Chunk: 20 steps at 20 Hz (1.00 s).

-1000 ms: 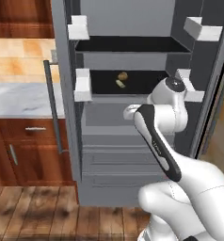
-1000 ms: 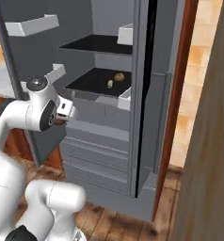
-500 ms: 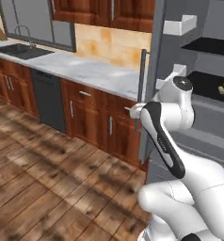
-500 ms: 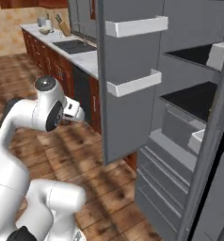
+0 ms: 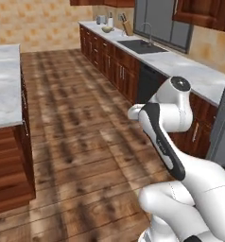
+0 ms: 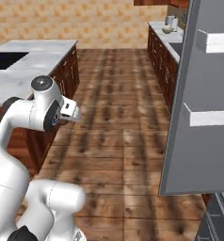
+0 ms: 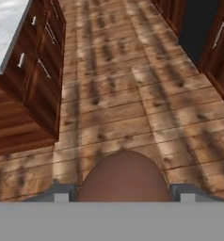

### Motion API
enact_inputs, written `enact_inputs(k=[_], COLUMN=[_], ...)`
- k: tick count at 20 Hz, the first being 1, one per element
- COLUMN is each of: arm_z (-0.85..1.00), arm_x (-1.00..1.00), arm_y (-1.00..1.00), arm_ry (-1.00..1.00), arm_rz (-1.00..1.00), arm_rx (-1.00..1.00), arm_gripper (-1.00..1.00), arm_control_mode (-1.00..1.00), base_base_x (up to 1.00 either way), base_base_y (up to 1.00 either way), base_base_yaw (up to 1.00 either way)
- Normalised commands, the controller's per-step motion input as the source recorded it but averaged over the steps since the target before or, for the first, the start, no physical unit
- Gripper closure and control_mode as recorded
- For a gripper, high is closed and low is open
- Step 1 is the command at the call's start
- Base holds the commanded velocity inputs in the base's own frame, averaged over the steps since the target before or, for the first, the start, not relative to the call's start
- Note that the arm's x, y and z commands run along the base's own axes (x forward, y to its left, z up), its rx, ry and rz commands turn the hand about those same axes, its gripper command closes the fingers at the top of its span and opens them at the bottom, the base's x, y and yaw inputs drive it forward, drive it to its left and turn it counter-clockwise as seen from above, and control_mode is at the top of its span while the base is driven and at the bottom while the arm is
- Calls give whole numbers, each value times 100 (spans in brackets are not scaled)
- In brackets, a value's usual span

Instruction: Pick the egg and butter from the fridge and place them by the bowl for mixing.

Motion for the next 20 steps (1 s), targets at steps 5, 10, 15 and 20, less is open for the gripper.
enact_inputs(k=[5, 10, 15, 20], arm_z=[0, 0, 0, 0], arm_x=[0, 0, 0, 0], arm_y=[0, 0, 0, 0], arm_ry=[0, 0, 0, 0], arm_rz=[0, 0, 0, 0], arm_rx=[0, 0, 0, 0], arm_gripper=[100, 100, 100, 100], arm_control_mode=[100, 100, 100, 100], base_base_x=[60, 87, 91, 91], base_base_y=[9, 12, 1, 0], base_base_yaw=[37, 14, 4, 3])
